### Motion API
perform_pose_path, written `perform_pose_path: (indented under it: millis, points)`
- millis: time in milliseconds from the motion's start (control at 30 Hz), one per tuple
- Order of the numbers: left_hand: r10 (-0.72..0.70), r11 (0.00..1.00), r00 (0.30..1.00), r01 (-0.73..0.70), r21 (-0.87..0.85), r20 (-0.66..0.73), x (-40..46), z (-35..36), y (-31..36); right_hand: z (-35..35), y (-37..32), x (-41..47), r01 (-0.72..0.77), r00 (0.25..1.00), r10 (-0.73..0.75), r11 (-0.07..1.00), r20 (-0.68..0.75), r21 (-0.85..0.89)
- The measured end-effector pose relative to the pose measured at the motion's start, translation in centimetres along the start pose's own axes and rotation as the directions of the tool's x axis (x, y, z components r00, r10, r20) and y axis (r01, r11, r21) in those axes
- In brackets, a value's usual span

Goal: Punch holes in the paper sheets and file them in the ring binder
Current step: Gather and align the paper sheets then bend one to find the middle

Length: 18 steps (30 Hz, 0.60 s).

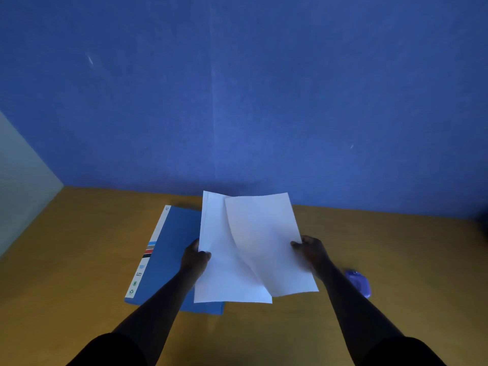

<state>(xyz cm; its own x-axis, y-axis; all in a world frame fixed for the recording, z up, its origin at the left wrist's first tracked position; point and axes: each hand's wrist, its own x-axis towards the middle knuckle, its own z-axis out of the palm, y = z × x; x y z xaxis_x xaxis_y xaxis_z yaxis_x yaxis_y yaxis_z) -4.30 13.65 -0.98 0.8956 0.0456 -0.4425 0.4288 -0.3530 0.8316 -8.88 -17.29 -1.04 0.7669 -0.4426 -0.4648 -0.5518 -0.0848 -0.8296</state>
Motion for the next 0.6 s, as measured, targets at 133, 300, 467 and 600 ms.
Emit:
perform_pose_path:
  millis: [133,300,467,600]
  points:
    - [-0.029,0.995,0.998,0.035,-0.098,0.061,0.2,0.7,0.3,1.1,0.0,-0.8,-0.022,0.999,0.022,1.000,0.027,0.013]
    - [-0.058,0.986,0.989,0.077,-0.148,0.133,-0.1,1.1,0.7,1.7,-0.1,-1.3,-0.035,0.999,0.033,0.998,0.042,0.045]
    - [-0.041,0.978,0.963,0.094,-0.189,0.265,-0.4,1.6,0.8,1.8,0.1,-1.7,-0.051,0.989,0.024,0.982,0.143,0.182]
    - [-0.031,0.973,0.965,0.088,-0.212,0.259,-0.6,2.0,1.1,1.7,0.2,-1.9,-0.016,0.996,-0.003,0.977,0.086,0.214]
